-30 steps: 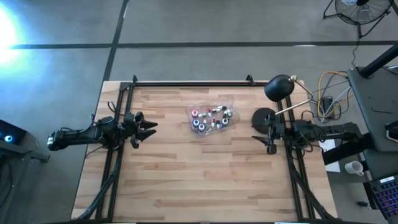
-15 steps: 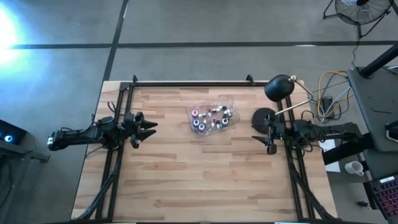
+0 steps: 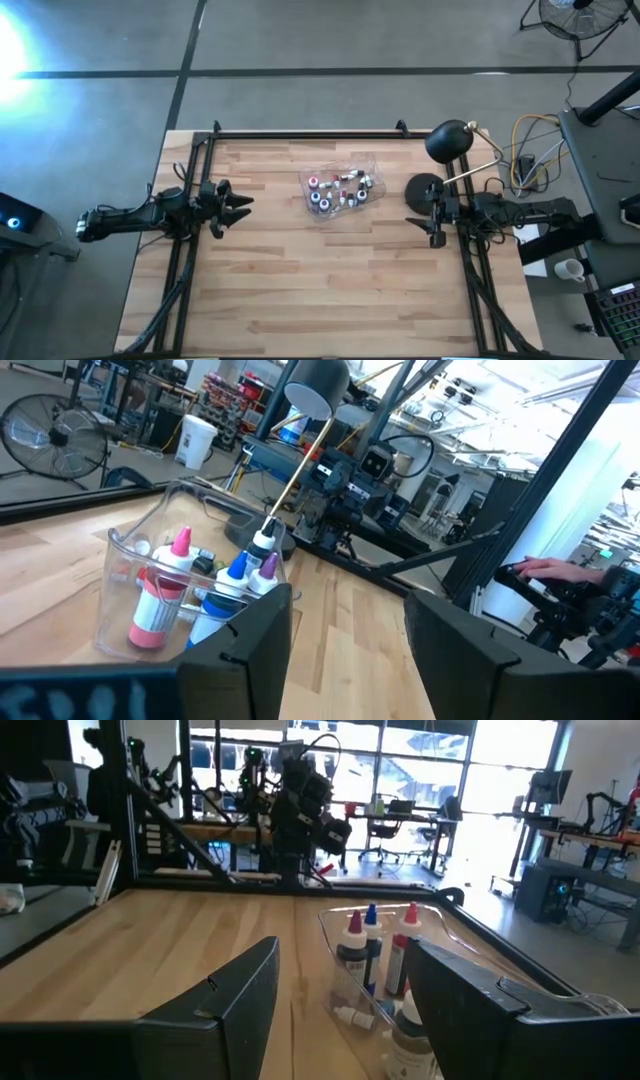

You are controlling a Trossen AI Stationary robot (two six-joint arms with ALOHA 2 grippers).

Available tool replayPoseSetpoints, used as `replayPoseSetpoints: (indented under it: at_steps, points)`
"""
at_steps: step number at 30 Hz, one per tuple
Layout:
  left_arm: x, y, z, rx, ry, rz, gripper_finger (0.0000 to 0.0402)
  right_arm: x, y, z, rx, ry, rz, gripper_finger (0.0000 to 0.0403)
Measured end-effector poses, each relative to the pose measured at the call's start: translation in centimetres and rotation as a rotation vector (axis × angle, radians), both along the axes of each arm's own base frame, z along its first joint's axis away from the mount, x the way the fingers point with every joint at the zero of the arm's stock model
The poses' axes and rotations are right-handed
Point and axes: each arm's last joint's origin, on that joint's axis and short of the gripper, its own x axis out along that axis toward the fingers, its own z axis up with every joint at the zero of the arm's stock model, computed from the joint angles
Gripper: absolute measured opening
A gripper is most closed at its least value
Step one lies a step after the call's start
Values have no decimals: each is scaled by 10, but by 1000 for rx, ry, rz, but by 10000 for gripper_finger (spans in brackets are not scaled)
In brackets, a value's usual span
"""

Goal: Pick & Place food coloring
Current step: Return to Home Position

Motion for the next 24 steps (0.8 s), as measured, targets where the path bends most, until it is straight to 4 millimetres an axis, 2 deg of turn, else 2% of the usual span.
replayPoseSetpoints:
  at_steps: [24]
  points:
    - [-2, 0, -2, 0, 7, -3, 169, 0, 0, 0, 0, 0, -1, 210]
